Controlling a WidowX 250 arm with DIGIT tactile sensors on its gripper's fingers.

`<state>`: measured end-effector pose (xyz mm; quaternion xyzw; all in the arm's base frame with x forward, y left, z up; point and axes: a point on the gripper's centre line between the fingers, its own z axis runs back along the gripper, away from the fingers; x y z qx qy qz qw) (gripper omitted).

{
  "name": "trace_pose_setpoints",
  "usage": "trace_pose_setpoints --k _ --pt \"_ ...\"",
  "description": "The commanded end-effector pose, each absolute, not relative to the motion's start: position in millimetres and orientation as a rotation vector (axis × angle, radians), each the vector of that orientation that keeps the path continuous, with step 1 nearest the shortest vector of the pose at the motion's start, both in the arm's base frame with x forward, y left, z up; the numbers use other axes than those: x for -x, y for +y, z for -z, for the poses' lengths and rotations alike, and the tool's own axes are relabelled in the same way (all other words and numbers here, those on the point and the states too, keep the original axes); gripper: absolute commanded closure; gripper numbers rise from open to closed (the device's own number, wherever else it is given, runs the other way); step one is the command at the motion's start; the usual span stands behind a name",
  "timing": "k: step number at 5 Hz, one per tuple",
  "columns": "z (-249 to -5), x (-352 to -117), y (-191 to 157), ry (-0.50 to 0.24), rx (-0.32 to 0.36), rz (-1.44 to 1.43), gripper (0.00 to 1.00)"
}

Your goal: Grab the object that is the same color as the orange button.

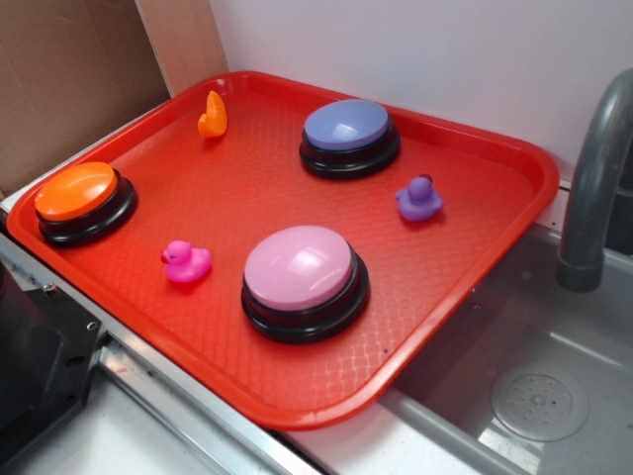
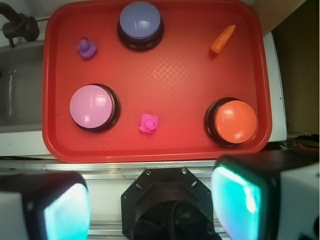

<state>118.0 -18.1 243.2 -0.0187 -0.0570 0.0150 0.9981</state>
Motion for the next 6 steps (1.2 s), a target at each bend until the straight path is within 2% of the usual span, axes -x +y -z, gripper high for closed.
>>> trace_pose_setpoints --k 1,2,3,4,5,6 --pt "-243 -118 -18 -0.114 0.037 -0.03 0.0" --pt "-238 -163 1 -0.071 0.026 -0.096 0.0" --pt "-226 -199 41 -0.034 -0.017 -0.197 0.0" --pt "-197 -207 83 0.018 -0.002 -0.287 0.0" --pt "-162 -217 97 0.075 -0.023 -0.337 0.0" --pt "-140 -234 93 0.094 -0.082 -0.354 0.0"
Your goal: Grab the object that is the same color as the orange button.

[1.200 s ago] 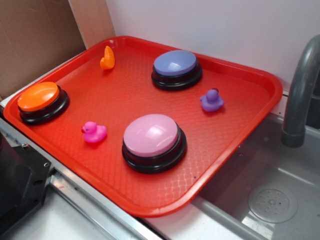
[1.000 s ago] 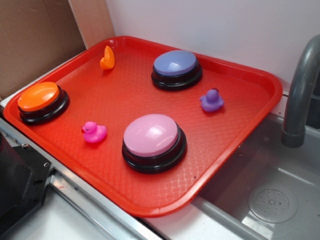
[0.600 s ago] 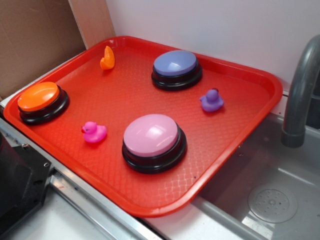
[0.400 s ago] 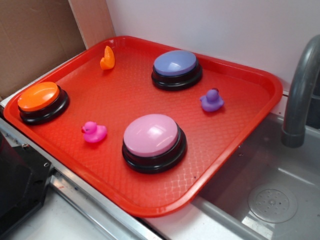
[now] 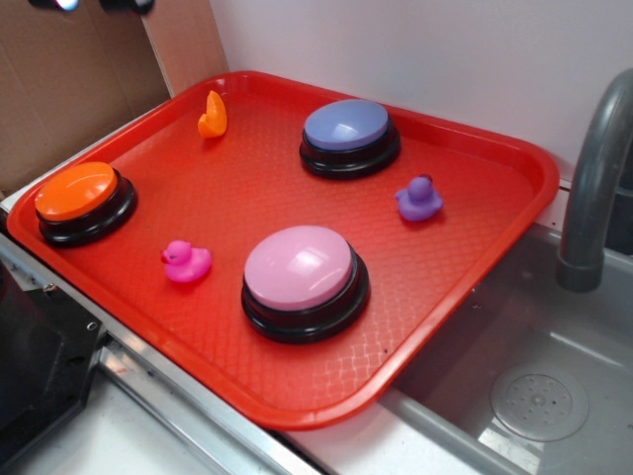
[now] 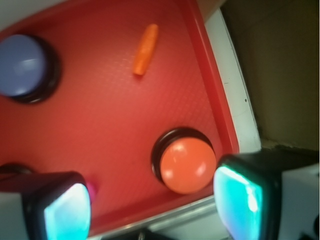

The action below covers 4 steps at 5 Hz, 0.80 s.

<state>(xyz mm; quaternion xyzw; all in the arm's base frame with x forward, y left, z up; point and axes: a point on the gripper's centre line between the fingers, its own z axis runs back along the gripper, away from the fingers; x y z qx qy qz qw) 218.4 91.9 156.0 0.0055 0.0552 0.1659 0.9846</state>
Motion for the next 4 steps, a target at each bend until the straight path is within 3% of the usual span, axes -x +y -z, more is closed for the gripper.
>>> trace_pose_setpoints --k 1,2,4 --pt "-124 -252 92 0.084 -0.106 -0.351 0.0" --pt "-110 -267 97 0.087 -0.118 -0.41 0.0" --pt "-86 -290 137 0.107 -0.033 -0.524 0.0"
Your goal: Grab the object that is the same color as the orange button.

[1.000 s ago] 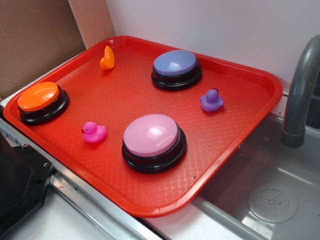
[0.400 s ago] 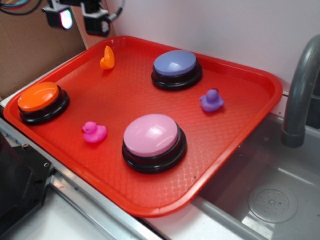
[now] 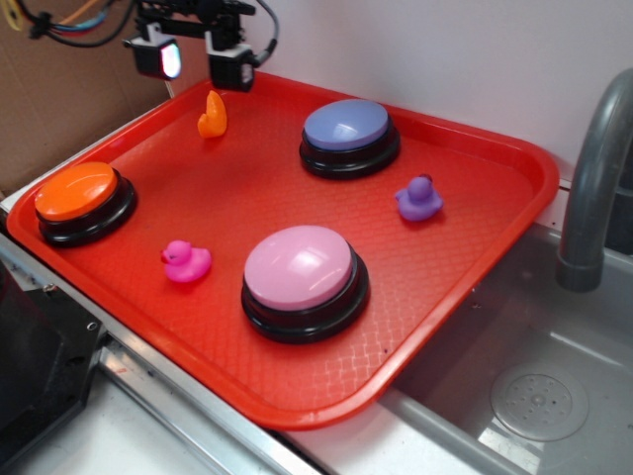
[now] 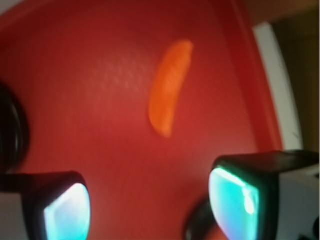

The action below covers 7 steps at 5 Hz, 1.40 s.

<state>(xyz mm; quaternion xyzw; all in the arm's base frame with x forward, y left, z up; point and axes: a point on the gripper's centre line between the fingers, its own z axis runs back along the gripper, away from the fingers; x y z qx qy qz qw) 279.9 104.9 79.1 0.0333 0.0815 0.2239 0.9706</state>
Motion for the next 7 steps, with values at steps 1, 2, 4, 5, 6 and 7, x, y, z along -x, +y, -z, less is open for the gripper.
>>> trace_pose_setpoints --k 1,2,4,5,6,7 --pt "-77 -292 152 0.126 -0.028 -0.561 0.0" --pt "-71 -286 156 0.138 -0.026 -0.579 0.0" --pt "-48 -282 143 0.192 -0.055 -0.564 0.0" --pt "-39 -282 138 0.211 -0.055 -0.559 0.0" --pt "-35 -281 135 0.189 -0.045 -0.545 1.0" --pt "-32 -279 134 0.193 -0.035 -0.541 1.0"
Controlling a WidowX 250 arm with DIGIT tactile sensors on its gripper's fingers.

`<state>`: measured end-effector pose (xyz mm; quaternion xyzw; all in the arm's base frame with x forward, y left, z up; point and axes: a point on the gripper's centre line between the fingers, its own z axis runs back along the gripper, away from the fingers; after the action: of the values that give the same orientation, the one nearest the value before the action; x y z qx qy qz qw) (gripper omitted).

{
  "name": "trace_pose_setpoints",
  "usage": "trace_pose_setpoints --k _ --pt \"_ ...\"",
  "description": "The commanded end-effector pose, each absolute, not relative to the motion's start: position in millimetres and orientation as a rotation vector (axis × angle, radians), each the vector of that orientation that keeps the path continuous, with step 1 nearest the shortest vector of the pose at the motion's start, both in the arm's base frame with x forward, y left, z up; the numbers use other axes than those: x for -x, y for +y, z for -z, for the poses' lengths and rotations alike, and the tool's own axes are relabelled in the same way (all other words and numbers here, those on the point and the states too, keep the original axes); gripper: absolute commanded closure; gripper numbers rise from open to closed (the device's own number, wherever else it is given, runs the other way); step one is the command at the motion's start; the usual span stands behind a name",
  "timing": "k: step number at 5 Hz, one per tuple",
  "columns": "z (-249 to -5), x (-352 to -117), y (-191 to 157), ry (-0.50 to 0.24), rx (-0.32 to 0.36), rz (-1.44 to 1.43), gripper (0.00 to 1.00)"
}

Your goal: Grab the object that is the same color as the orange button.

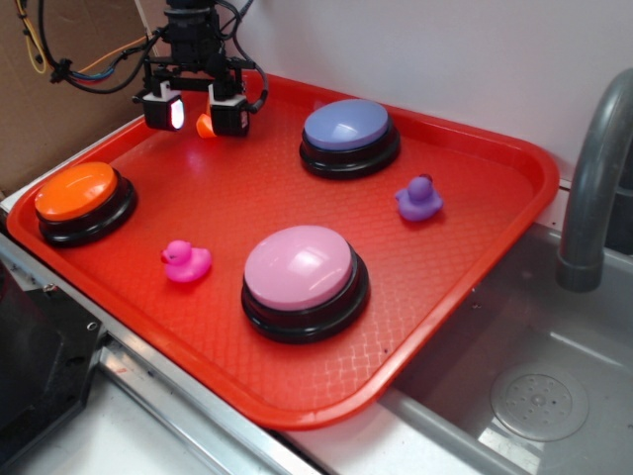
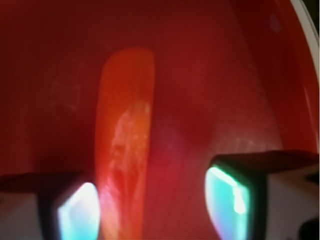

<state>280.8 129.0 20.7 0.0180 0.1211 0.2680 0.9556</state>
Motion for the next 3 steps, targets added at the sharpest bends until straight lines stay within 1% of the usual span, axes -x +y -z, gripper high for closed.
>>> trace_pose_setpoints --k 1,2,3 --pt "-33 -275 126 0.205 -0.004 -0.415 1.0" --pt "-53 -270 113 0.207 -0.032 -0.271 1.0" --pt "-91 -251 93 0.164 -0.05 -0.124 1.0"
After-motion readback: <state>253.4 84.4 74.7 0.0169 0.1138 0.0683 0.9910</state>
